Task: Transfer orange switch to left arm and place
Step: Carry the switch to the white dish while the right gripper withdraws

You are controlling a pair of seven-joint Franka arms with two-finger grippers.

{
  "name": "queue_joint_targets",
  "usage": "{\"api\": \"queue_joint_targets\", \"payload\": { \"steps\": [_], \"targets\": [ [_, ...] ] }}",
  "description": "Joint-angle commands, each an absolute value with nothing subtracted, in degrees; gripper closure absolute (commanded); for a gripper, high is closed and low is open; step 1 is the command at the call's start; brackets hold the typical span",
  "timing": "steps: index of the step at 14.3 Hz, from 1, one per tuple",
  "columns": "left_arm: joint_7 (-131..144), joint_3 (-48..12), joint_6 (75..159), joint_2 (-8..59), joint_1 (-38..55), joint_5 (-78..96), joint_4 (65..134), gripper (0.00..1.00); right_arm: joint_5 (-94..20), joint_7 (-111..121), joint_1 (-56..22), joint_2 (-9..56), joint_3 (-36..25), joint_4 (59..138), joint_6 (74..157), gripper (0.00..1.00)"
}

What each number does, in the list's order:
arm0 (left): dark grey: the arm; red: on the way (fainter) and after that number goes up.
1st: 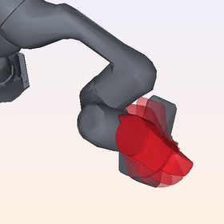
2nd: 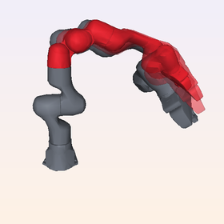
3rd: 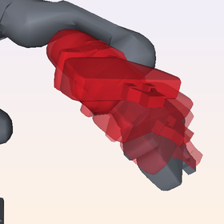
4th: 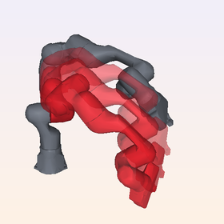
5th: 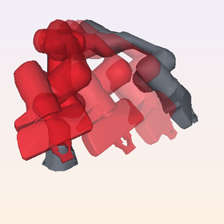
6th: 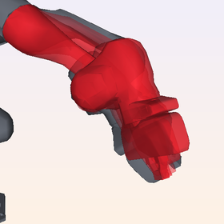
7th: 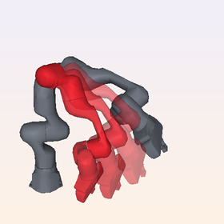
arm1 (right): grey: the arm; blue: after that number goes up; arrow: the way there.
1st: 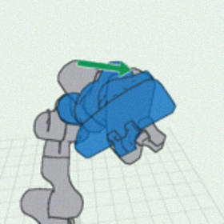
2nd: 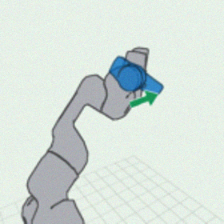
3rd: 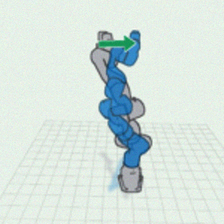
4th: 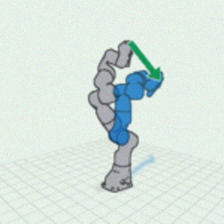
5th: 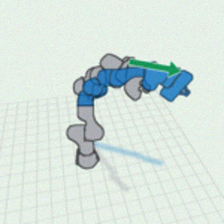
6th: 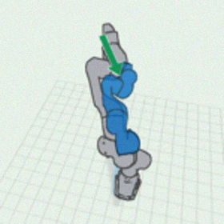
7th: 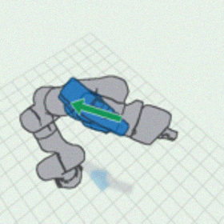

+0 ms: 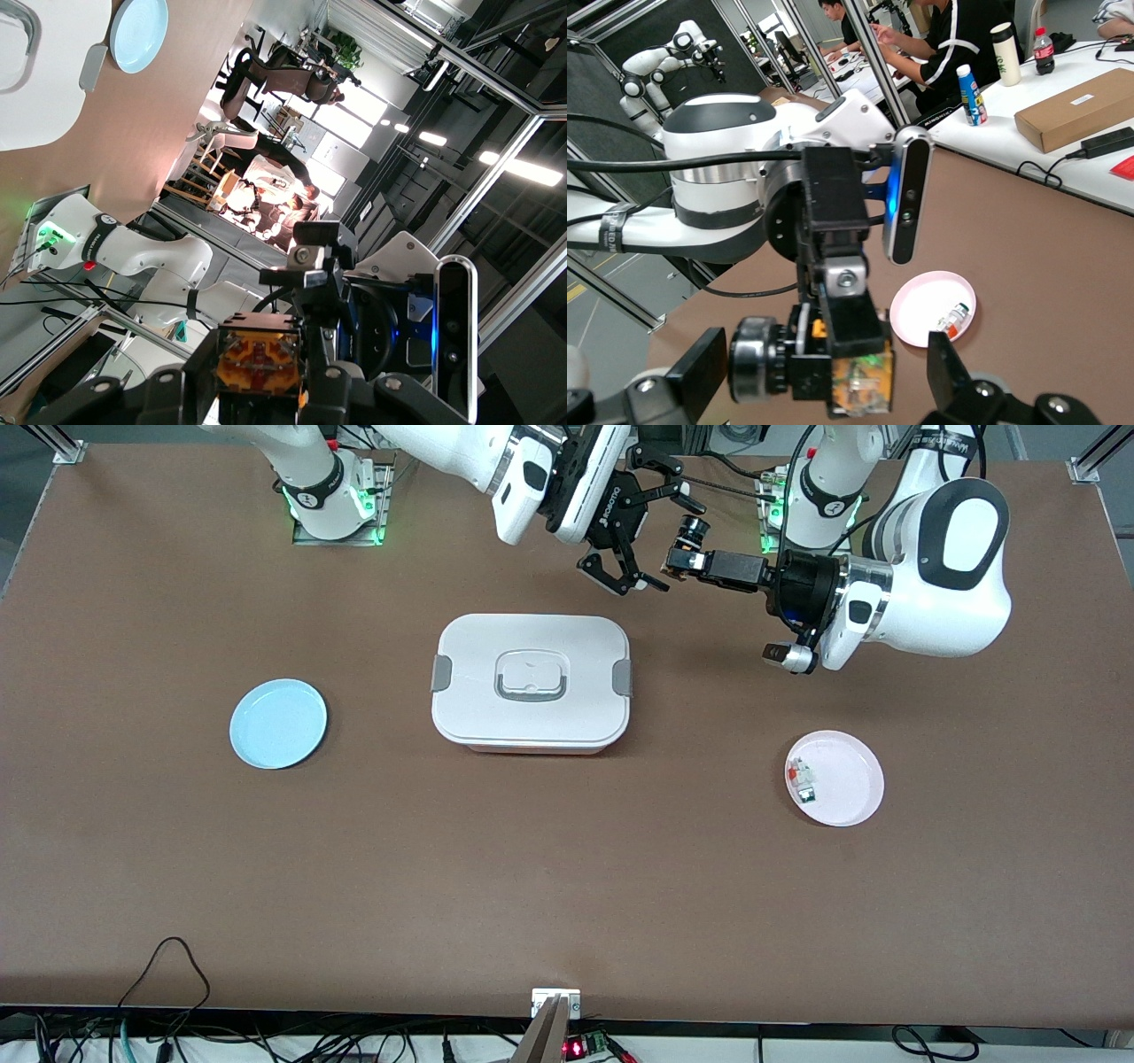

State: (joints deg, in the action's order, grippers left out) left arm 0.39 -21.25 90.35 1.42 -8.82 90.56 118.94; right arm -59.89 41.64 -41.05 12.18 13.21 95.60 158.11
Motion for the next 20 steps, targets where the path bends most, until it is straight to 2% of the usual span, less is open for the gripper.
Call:
{"api": "queue_joint_targets", "payload": {
  "steps": [1,6,12,14,16,20],
  "targets": [
    [-0.8,-20.9,89.6,1.0,-11.1,86.5,117.2,0.84,-61.1,41.7,-39.4,12.0,12.8,95.1,155.8,0.0],
    [-7.7,-21.0,88.9,9.9,-13.5,62.5,104.6,0.83,-61.0,36.8,-32.8,9.3,12.4,97.7,145.8,0.0],
    [-25.2,-20.9,89.6,21.8,-14.7,38.6,94.4,0.83,-56.8,36.4,-21.6,8.4,11.3,102.5,133.4,0.0],
    [-29.3,-20.9,90.0,25.4,-14.6,28.0,92.6,0.84,-50.7,35.0,-17.2,8.8,11.3,102.2,127.5,0.0],
    [-34.7,-21.0,94.7,28.8,-14.9,18.5,89.7,0.84,-43.5,31.2,-14.6,8.7,11.3,101.8,122.1,0.0],
    [-45.9,-20.9,103.4,32.8,-14.9,2.0,90.3,0.84,-25.9,18.9,-13.4,8.3,10.5,99.9,115.2,0.0]
  ]
}}
